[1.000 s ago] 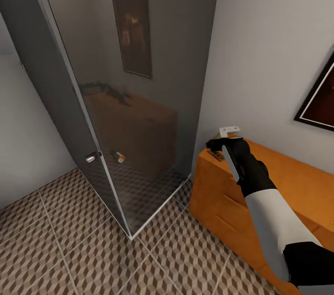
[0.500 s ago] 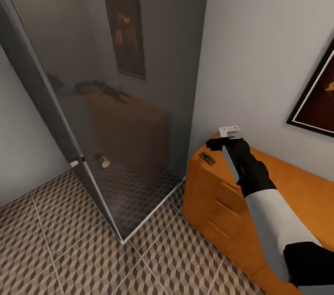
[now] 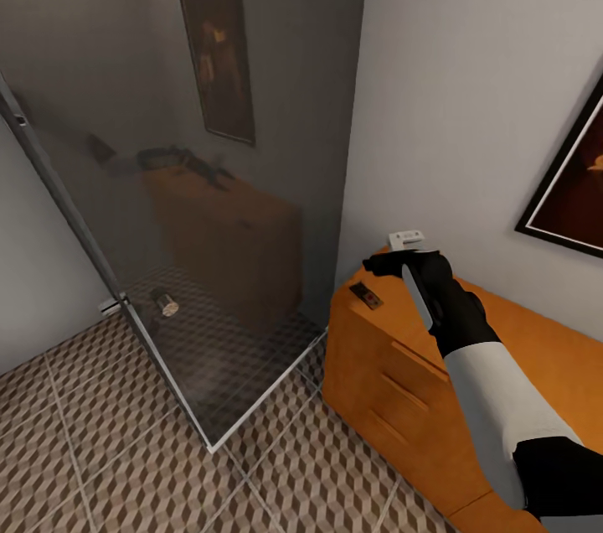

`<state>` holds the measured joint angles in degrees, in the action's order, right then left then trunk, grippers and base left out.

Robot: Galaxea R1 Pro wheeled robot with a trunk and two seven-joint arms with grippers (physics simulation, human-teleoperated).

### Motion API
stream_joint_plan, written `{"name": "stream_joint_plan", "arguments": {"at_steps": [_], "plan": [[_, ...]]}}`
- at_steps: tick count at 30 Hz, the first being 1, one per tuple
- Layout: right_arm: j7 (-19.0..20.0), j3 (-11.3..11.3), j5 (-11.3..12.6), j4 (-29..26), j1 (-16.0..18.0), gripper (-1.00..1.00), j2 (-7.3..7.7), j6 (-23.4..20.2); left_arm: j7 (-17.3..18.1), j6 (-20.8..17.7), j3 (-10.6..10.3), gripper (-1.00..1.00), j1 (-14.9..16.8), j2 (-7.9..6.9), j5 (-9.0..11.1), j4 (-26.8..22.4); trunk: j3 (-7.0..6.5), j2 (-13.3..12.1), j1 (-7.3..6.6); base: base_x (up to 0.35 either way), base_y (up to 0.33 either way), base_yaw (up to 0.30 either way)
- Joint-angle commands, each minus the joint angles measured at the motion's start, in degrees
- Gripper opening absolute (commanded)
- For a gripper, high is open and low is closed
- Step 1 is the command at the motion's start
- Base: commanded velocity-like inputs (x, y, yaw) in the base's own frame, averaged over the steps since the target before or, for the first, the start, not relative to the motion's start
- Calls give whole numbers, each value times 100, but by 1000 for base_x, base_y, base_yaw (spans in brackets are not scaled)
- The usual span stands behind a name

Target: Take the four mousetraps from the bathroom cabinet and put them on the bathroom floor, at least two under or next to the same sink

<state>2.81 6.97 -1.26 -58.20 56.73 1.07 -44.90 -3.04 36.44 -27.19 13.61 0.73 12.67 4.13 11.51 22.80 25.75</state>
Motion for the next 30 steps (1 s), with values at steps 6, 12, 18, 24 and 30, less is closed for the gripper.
{"name": "stream_joint_plan", "arguments": {"at_steps": [6, 12, 18, 24, 30], "plan": [[345, 120, -104, 72, 5, 100, 19, -28, -30, 38, -50, 100, 10, 6, 16, 25, 11, 12, 4, 8, -6, 0], [684, 457, -236, 220, 5, 100, 24, -28, -30, 38, -50, 100, 10, 6, 16, 25, 11, 12, 4, 1, -1, 0], [815, 596, -292, 397, 5, 100, 53, -23, -30, 38, -50, 100, 10, 3, 16, 25, 11, 12, 4, 0, 0, 0], [861, 643, -312, 937, 5, 100, 240, 497, -30, 38, -50, 100, 10, 5, 16, 25, 11, 12, 4, 0, 0, 0], [880, 646, -309, 1191, 5, 100, 279, 677, -30, 36, -50, 100, 10, 6, 16, 25, 11, 12, 4, 0, 0, 0]]}}
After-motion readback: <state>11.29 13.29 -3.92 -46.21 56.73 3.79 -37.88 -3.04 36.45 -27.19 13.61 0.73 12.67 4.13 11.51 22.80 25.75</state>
